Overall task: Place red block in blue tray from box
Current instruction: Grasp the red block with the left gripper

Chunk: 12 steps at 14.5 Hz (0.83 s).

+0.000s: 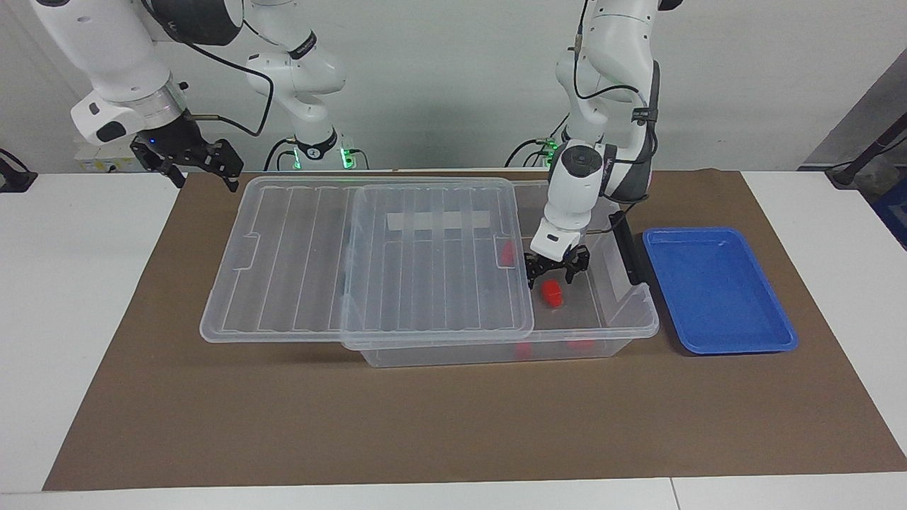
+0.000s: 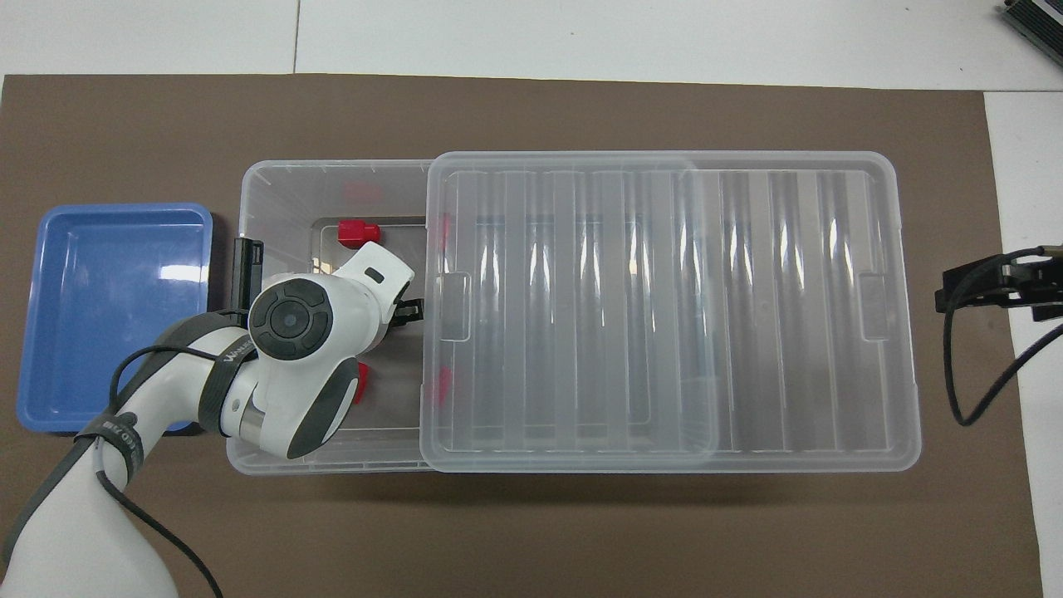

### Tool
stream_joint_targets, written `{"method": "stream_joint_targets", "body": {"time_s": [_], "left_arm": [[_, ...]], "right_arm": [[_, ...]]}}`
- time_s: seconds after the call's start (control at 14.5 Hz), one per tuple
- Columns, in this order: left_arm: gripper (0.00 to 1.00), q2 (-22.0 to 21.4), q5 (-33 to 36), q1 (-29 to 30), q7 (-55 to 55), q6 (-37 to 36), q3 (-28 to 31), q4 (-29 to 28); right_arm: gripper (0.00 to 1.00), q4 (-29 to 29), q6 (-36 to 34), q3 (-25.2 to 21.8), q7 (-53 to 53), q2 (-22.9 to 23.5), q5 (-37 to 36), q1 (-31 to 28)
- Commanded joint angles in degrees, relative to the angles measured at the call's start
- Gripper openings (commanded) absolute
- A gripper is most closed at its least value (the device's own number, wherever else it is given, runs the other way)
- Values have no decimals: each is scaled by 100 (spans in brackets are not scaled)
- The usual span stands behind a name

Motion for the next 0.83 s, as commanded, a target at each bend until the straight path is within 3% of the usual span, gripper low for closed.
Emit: {"method": "stream_joint_targets", "body": {"time_s": [0.0,0.55,0.76], "left_arm": [[100,-6,102,-95,32,151,98,-27],[97,214,102,-104,32,284,107,-36],[52,214,129,-113,32,266,107,-36]], "right_arm": [[100,176,-46,-74,26,93,-87,180],[100,158,-81,-65,26,59,-70,171],[100,132,-72,-65,26,50,-61,171]]}}
